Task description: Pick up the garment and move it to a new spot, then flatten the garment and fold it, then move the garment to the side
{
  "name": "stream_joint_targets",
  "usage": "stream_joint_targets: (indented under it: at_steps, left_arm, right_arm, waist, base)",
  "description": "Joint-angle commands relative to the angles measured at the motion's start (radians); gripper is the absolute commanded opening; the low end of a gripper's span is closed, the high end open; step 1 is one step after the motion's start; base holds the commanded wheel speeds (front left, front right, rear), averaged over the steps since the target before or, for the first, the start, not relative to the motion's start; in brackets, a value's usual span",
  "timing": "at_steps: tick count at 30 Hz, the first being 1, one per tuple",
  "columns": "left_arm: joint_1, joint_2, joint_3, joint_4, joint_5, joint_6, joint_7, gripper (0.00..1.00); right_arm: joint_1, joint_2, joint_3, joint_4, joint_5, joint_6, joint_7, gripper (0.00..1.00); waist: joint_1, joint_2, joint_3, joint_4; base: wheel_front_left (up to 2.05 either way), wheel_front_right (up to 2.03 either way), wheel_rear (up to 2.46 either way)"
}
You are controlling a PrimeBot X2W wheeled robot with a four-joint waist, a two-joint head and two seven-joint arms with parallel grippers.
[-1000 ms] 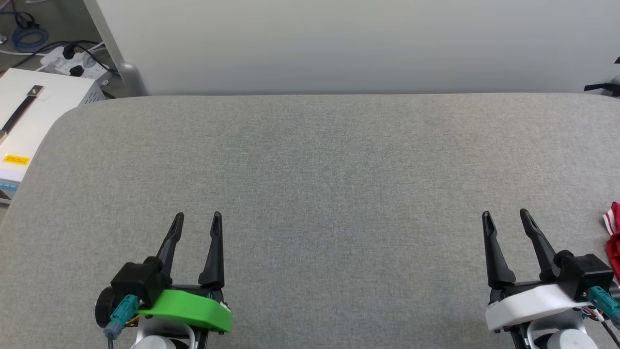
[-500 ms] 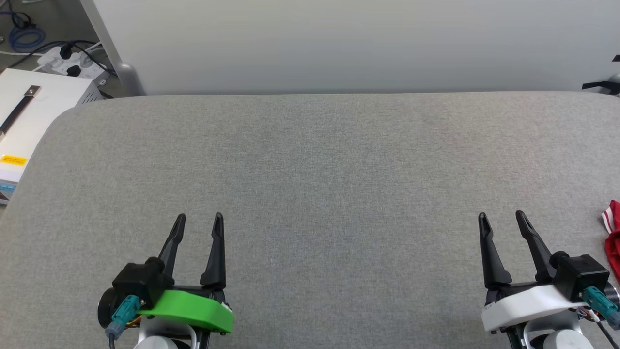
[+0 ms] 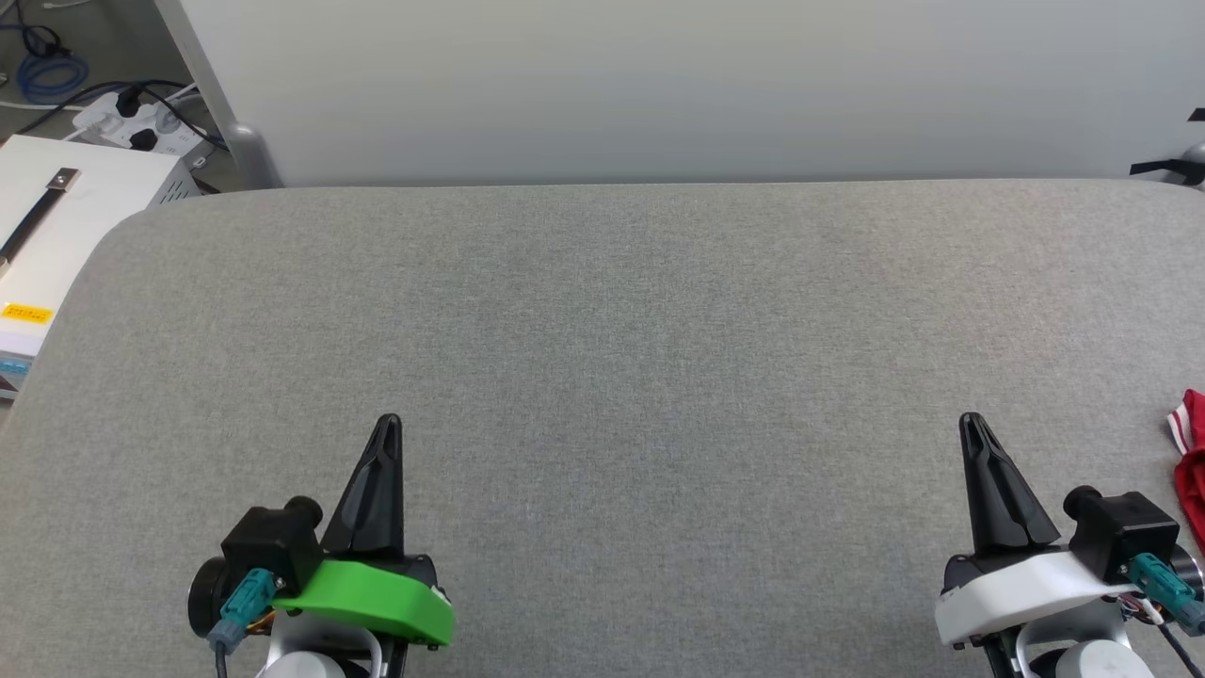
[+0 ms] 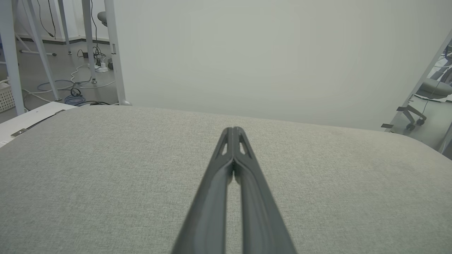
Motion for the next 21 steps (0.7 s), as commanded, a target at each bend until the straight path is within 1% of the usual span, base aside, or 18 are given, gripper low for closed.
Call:
stream_joint_targets:
  at_steps: [1, 21]
  left_arm:
    - [0.002, 0.0, 0.003, -0.004, 0.011, 0.006, 0.006, 0.0]
    - [0.005, -0.002, 0.011, -0.024, 0.06, 0.032, 0.059, 0.0]
  right_arm:
    - [0.0, 0.002, -0.001, -0.005, -0.011, 0.0, 0.006, 0.0]
    - [0.001, 0.008, -0.006, -0.022, -0.052, 0.0, 0.058, 0.0]
  waist:
    - [0.0, 0.0, -0.001, 0.0]
    - [0.0, 0.0, -0.012, -0.002]
  base:
    - [0.0, 0.0, 0.0]
    - [0.0, 0.0, 0.0]
